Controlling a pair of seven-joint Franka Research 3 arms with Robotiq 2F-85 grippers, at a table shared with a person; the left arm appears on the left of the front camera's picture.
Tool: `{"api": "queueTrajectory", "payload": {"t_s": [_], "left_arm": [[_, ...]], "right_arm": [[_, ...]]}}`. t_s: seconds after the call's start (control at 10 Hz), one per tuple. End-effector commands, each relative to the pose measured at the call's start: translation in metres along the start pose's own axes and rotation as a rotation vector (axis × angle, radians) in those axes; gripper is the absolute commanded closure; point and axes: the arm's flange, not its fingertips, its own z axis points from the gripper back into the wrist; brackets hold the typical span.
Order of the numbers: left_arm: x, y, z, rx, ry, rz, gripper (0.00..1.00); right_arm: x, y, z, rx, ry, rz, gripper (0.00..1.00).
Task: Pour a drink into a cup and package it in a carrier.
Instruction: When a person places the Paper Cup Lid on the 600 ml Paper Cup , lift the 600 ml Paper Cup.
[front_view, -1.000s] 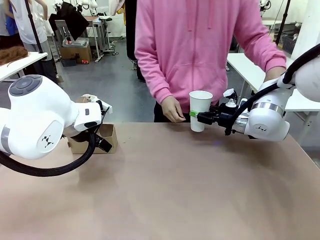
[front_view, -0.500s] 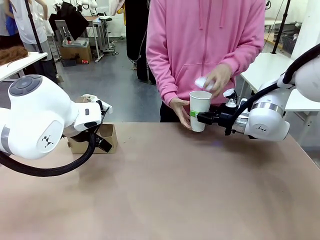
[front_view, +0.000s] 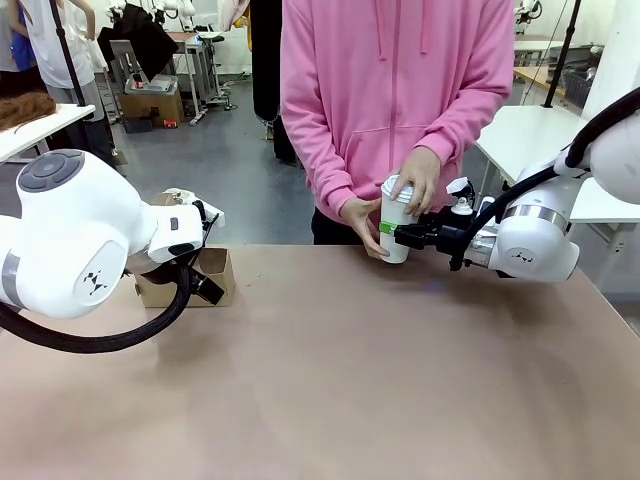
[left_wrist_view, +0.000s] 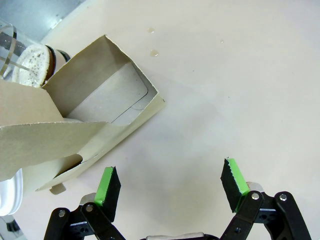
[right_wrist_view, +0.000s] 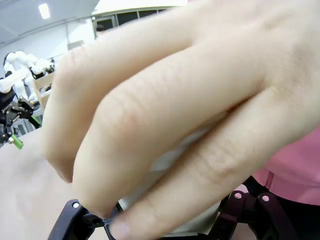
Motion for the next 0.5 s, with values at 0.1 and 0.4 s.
{"api": "queueTrajectory", "payload": {"t_s": [0.1, 0.4], "left_arm": [[-0.0001, 0.0004, 0.0005, -0.002, -0.001, 0.002, 0.0], [-0.0001, 0.0004, 0.0005, -0.002, -0.001, 0.002, 0.0]], "right_arm": [[0.0014, 0.0014, -0.0025, -0.009, 0.01, 0.005, 0.2], [0.0014, 0.0014, -0.0025, -0.009, 0.01, 0.005, 0.2]]}}
